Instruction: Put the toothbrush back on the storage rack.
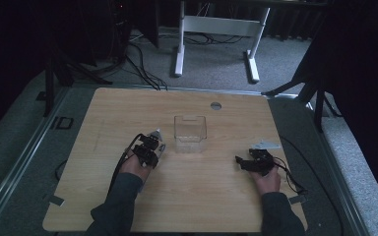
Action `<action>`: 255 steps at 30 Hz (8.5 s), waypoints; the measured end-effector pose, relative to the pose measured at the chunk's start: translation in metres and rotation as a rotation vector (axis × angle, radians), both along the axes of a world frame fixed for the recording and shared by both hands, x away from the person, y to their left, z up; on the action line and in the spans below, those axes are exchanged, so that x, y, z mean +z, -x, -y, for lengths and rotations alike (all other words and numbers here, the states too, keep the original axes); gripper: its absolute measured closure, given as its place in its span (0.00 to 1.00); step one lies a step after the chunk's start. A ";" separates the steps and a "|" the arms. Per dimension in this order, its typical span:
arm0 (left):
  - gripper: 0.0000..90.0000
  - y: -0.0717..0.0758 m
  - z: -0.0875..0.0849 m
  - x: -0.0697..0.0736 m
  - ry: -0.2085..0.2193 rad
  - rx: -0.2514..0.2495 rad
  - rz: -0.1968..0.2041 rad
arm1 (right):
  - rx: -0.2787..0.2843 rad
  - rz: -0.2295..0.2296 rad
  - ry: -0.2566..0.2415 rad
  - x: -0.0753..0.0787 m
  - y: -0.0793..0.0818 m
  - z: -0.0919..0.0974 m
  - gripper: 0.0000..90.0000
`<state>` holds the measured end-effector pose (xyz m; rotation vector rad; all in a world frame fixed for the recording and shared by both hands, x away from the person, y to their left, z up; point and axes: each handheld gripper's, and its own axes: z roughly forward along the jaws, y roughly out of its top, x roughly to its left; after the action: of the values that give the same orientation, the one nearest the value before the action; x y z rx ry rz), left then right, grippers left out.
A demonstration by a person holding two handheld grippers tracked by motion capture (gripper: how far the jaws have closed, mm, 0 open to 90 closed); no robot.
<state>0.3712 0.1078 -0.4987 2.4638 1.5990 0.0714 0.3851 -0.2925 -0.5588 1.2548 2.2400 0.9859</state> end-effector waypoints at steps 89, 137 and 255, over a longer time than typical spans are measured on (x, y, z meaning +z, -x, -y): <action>0.90 0.010 -0.024 0.042 0.202 -0.032 0.322 | -0.001 0.000 0.000 0.000 0.000 0.000 0.31; 0.90 0.016 -0.023 0.056 0.246 -0.036 0.500 | -0.001 -0.001 -0.001 0.000 0.000 0.000 0.31; 0.90 0.023 -0.016 0.085 0.449 -0.031 0.819 | 0.001 -0.001 0.001 0.000 0.000 0.000 0.31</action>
<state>0.3481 0.1241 -0.4135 1.7558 1.0617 0.5652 0.3854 -0.2924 -0.5587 1.2549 2.2415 0.9849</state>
